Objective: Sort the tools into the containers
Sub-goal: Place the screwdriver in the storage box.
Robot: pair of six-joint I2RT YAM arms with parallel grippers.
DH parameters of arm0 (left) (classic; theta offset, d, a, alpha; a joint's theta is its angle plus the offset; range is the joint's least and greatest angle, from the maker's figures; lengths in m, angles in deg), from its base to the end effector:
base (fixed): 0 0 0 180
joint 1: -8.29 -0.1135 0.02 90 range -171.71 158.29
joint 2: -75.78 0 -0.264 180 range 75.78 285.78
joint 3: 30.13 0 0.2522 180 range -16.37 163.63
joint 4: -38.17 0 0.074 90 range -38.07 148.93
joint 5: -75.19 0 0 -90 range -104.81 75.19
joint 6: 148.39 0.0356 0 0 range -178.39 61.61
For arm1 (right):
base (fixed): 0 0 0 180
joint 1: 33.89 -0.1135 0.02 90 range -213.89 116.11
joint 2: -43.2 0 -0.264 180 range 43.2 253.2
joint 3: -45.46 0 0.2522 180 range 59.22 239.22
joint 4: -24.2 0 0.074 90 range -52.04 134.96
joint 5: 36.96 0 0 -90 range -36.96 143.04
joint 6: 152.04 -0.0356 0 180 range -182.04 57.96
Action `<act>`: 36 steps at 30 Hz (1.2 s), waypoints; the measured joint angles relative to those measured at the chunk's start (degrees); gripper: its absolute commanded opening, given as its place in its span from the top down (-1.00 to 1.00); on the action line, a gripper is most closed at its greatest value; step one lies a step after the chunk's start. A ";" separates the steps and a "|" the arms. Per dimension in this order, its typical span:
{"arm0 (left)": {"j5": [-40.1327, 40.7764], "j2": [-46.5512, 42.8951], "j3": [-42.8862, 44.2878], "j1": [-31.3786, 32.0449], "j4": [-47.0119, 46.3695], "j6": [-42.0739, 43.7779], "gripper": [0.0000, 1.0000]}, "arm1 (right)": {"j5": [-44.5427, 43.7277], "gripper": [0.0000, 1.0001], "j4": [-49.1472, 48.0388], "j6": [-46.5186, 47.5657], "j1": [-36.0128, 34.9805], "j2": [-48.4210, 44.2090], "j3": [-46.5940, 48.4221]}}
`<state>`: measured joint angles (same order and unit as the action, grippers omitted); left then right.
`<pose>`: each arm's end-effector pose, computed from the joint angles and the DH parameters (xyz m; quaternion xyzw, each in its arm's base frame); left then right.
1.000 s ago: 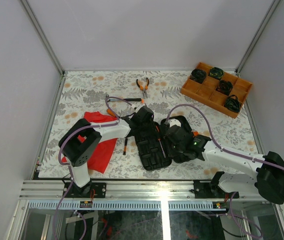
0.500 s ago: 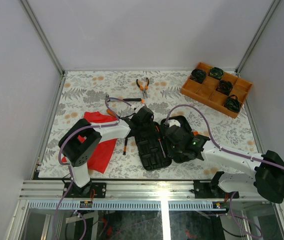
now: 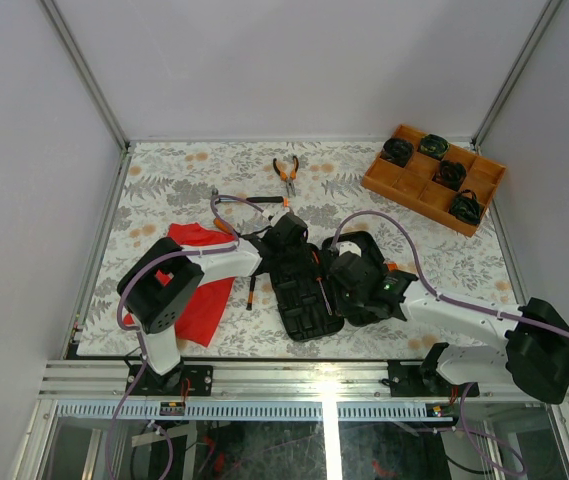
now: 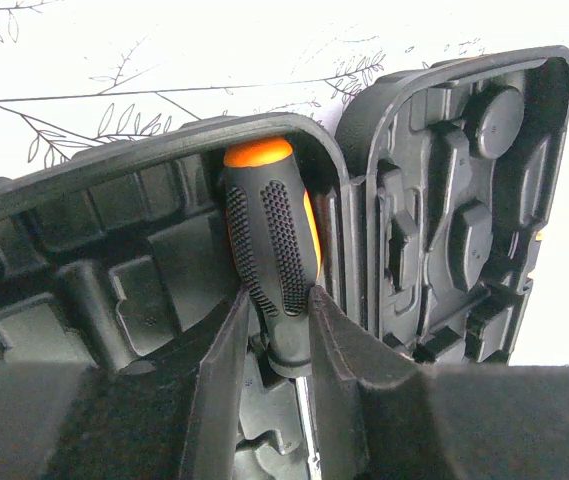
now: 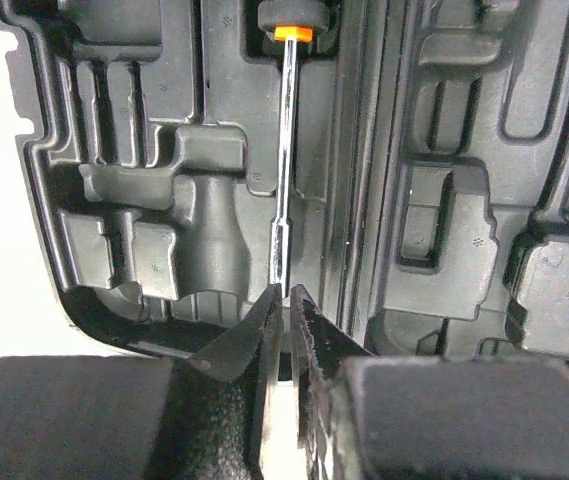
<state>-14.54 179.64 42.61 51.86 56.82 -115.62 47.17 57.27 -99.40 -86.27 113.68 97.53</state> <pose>0.2681 -0.2549 0.1558 -0.1125 0.9322 -0.2636 0.2209 0.1489 0.1873 0.1971 -0.1065 0.9369 0.1982 0.2676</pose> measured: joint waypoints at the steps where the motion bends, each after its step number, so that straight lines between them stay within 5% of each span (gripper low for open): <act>1: 0.00 0.00 0.00 0.00 -0.02 0.00 0.47 | 0.00 0.73 -0.02 -0.11 0.00 0.11 -0.07; 30: -0.04 0.00 -0.02 0.15 -0.04 0.00 0.48 | 1.42 0.73 -3.02 -0.44 0.04 4.33 -0.33; 36: -0.04 0.00 -0.02 0.15 -0.04 0.00 0.50 | 0.96 0.58 -2.45 -0.46 0.04 5.25 0.48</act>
<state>-14.58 179.64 42.59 52.02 56.78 -115.62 48.13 54.83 -99.86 -86.22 118.93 98.01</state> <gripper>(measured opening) 0.272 0.185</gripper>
